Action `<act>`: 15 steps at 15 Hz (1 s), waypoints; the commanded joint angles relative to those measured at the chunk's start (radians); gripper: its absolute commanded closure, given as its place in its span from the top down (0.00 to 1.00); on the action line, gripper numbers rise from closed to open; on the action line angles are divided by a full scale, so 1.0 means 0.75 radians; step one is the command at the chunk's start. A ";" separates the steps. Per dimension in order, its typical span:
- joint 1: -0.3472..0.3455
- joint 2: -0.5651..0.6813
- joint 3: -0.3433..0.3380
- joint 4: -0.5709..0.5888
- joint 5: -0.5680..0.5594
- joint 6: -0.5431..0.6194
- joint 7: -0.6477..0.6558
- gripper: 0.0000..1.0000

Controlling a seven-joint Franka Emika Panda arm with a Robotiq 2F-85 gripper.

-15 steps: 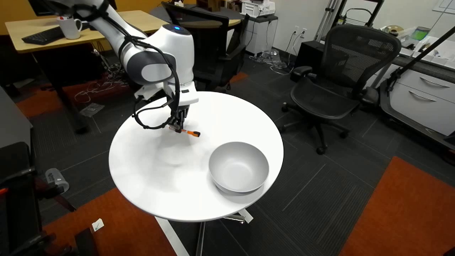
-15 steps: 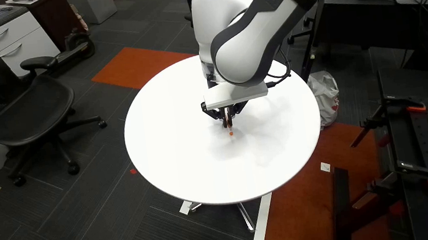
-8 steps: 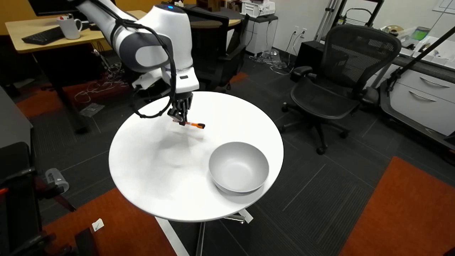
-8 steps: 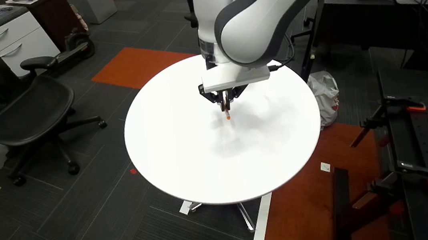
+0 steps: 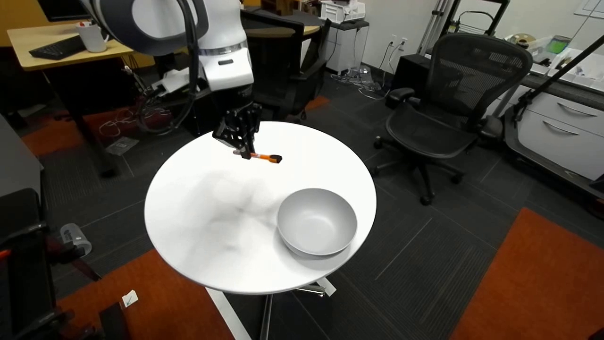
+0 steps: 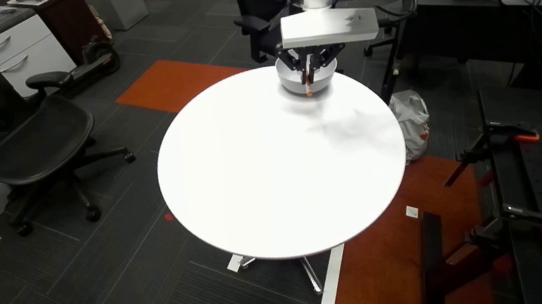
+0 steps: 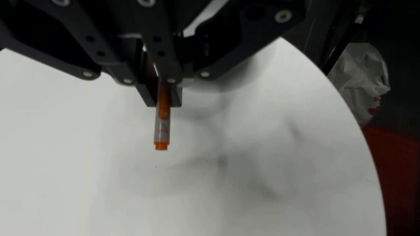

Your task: Put the pen in the bowl

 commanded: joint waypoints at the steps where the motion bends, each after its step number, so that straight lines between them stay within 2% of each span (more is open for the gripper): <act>1: -0.088 -0.111 -0.002 -0.087 -0.074 0.030 0.049 0.03; 8: -0.281 -0.056 0.012 -0.019 -0.012 0.051 -0.065 0.03; 15: -0.354 0.070 0.015 0.114 0.033 0.120 -0.174 0.03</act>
